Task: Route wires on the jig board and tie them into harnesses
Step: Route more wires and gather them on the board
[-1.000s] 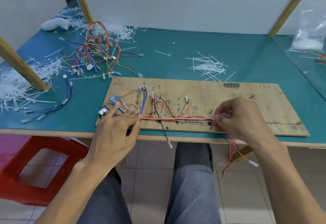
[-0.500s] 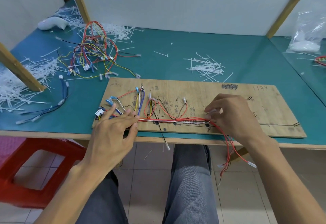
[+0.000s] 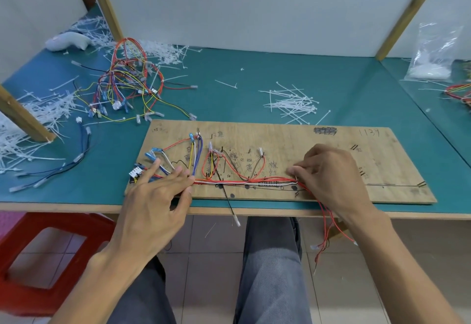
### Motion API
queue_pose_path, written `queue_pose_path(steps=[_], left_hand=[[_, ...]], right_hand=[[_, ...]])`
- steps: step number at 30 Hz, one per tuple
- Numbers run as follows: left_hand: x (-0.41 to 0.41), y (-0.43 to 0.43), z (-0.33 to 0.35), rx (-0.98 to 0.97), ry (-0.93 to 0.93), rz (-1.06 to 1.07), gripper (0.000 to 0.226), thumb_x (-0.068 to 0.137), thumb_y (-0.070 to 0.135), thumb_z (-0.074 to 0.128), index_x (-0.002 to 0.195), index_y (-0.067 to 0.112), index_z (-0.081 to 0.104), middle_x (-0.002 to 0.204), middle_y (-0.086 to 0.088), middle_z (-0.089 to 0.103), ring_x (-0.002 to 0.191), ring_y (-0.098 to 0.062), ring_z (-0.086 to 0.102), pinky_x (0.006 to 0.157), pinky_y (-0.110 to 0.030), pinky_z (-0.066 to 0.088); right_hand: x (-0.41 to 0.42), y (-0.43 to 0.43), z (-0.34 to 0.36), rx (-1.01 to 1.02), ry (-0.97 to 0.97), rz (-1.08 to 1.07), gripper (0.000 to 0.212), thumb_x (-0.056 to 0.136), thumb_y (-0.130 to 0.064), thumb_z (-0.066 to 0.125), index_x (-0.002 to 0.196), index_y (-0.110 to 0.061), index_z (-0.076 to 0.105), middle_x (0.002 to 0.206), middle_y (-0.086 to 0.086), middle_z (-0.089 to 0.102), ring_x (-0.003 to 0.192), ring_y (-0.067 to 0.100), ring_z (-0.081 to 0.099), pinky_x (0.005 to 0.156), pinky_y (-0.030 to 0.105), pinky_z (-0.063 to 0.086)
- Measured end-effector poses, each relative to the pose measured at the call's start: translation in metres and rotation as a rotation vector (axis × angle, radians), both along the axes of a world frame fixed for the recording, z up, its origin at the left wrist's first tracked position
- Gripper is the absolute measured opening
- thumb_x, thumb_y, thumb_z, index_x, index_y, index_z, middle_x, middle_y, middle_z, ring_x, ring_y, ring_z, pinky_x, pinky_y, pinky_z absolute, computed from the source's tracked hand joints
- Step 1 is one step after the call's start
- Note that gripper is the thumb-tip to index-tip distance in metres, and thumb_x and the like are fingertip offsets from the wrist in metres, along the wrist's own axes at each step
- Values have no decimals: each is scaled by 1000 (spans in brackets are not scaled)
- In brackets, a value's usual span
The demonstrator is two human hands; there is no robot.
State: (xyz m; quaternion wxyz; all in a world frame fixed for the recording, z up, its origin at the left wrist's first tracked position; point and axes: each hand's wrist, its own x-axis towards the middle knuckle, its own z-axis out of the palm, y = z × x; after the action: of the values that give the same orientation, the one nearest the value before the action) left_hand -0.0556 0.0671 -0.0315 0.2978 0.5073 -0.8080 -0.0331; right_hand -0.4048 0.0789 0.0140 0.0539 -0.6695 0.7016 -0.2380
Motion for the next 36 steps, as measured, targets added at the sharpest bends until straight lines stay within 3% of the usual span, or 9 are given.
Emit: queue_pose_path(steps=[6, 10, 12, 16, 20, 24, 31, 34, 36], left_hand=[[0, 0, 2, 36, -34, 26, 42, 100, 41, 48, 124, 23, 78, 128, 5, 74, 132, -1, 59, 129, -36, 28], [-3, 0, 7, 17, -51, 37, 42, 97, 40, 49, 121, 23, 79, 126, 4, 75, 139, 4, 42, 129, -24, 18], [-3, 2, 8, 29, -69, 72, 43, 96, 41, 49, 122, 25, 79, 127, 3, 74, 145, -5, 36, 126, -27, 22], [-5, 2, 10, -6, -111, 30, 40, 97, 35, 52, 119, 17, 80, 123, -1, 76, 138, 1, 40, 129, -24, 15], [-3, 3, 9, 15, -166, 0, 37, 99, 29, 54, 125, 15, 77, 128, -1, 74, 131, -5, 61, 129, -41, 25], [-2, 9, 11, 1, -263, 8, 39, 104, 30, 48, 130, 16, 74, 134, -1, 72, 139, -13, 58, 125, -54, 32], [9, 33, 16, 46, -236, -21, 51, 110, 36, 38, 155, 17, 52, 164, 3, 43, 163, -17, 14, 129, -55, 20], [28, 42, 18, 55, 24, 80, 46, 106, 34, 51, 146, 16, 62, 156, 0, 55, 153, -17, 39, 125, -45, 33], [44, 50, 18, 4, 139, 229, 31, 101, 38, 59, 122, 19, 73, 124, 5, 70, 121, -18, 62, 104, -39, 50]], right_hand=[[9, 11, -2, -46, 74, -45, 23, 93, -44, 77, 101, -25, 85, 78, -12, 63, 73, 17, 63, 64, 39, 57], [13, 2, 1, 30, 160, -105, 25, 94, -43, 75, 82, -23, 85, 71, -8, 60, 68, 20, 58, 59, 32, 43], [17, 0, 4, 72, 221, -154, 32, 94, -45, 75, 77, -20, 83, 67, -3, 65, 67, 24, 60, 60, 32, 44], [25, 3, 6, 107, 258, -276, 35, 93, -46, 74, 74, -17, 79, 63, 3, 63, 69, 32, 60, 61, 34, 46], [33, 10, 4, 142, 228, -325, 42, 98, -48, 67, 71, -16, 76, 64, -4, 49, 69, 27, 49, 60, 33, 39], [44, 29, 1, 113, 205, -304, 45, 99, -60, 59, 96, -21, 82, 98, 1, 61, 104, 31, 52, 67, 38, 45], [64, 48, -14, 128, 262, -386, 50, 101, -57, 53, 128, -18, 71, 132, 10, 56, 121, 38, 38, 89, 54, 47], [64, 49, -12, 172, 229, -380, 56, 100, -61, 52, 129, -15, 66, 141, 11, 51, 127, 40, 35, 93, 58, 47], [64, 49, -11, 191, 185, -385, 63, 99, -64, 48, 135, -12, 59, 148, 14, 45, 132, 39, 32, 98, 60, 45]])
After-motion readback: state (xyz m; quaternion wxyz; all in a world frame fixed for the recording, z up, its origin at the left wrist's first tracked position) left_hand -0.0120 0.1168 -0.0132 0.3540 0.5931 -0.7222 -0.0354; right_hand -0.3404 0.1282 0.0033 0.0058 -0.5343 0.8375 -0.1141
